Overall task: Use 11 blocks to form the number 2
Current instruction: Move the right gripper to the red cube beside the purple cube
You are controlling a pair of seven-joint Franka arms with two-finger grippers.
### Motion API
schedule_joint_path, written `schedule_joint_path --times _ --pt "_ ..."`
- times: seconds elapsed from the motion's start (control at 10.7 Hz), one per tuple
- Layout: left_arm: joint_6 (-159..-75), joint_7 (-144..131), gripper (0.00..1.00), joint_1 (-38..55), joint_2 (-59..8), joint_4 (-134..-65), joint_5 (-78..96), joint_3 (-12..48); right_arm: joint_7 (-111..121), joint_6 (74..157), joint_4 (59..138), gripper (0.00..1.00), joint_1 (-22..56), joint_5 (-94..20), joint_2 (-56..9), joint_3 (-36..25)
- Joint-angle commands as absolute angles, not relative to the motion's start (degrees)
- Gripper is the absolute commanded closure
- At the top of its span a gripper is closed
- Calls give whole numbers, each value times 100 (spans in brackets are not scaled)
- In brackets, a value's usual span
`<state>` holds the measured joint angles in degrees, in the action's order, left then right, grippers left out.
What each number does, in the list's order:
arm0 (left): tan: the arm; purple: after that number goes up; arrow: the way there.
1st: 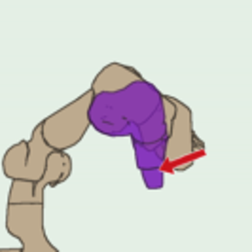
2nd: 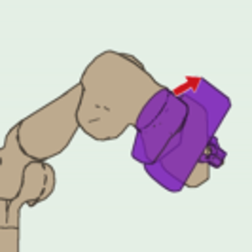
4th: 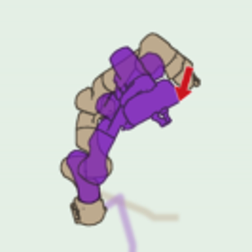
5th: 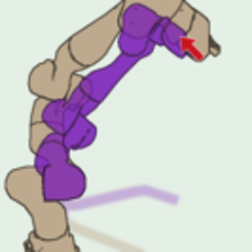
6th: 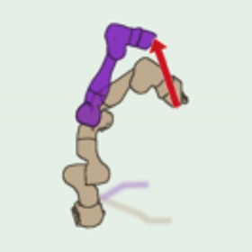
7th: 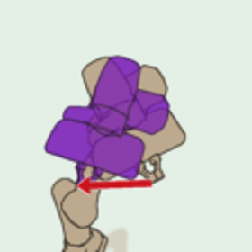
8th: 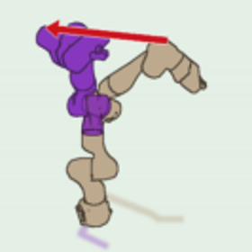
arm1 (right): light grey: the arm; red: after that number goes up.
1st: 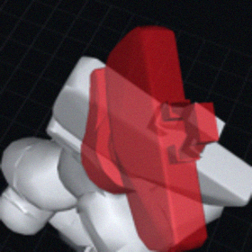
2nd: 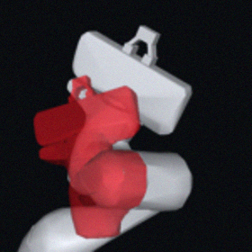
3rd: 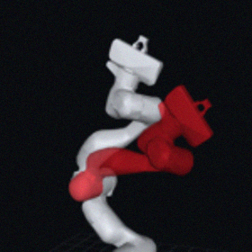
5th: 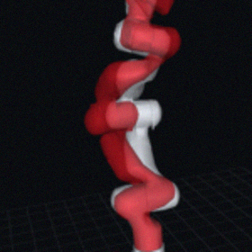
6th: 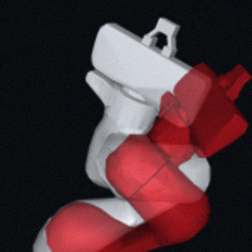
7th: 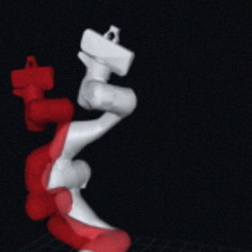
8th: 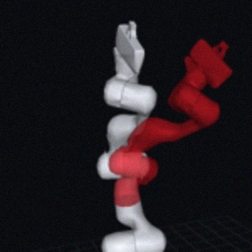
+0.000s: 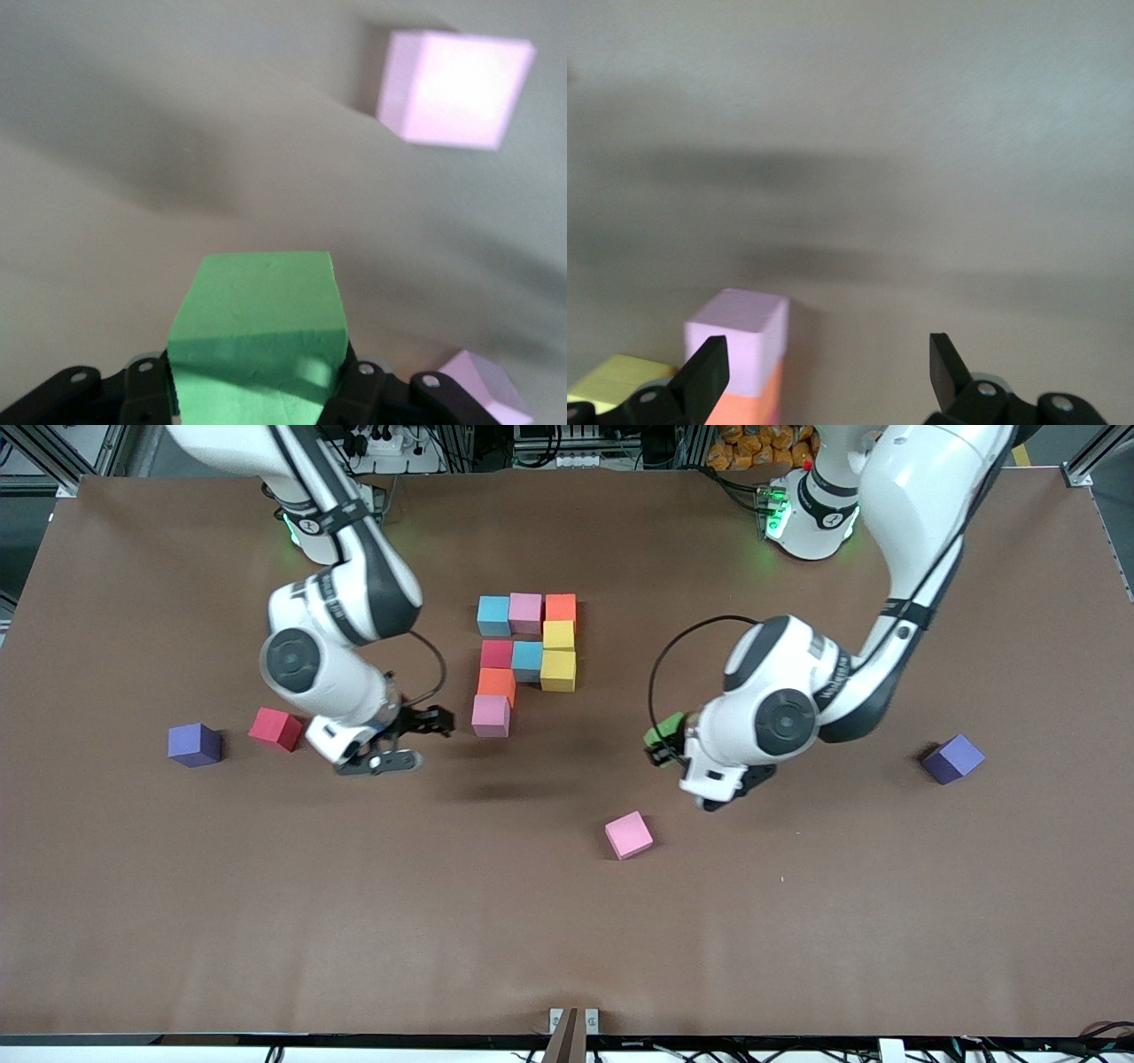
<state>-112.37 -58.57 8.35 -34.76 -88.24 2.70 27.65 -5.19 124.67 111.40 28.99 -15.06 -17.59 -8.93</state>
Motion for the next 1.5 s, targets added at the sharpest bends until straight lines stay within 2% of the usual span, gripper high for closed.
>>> schedule_joint_path --times 0.0,0.37,0.66,0.84,1.12,1.4 --pt "-11460 -5748 100 1404 -3866 -8333 229 2725 226 12157 11144 0 2279 -1319 -1714 -826" --pt "-11637 -5792 100 1442 -3833 -8332 80 2663 525 11936 11548 0 1899 -923 -1486 -1062" --pt "-11374 -5801 100 1293 -3709 -8385 -369 2242 1456 11725 11514 0 1898 -905 -1477 -1869" --pt "-11338 -5652 100 864 -3709 -8376 -439 2206 1643 11725 11514 0 1907 -905 -1477 -2143" --pt "-11224 -4793 100 301 -3735 -8394 -439 2206 1898 11742 11531 0 1898 -905 -1494 -2337" --pt "-11171 -4676 100 281 -3727 -8394 -431 2206 1925 11803 11741 0 1829 -905 -1512 -2495"
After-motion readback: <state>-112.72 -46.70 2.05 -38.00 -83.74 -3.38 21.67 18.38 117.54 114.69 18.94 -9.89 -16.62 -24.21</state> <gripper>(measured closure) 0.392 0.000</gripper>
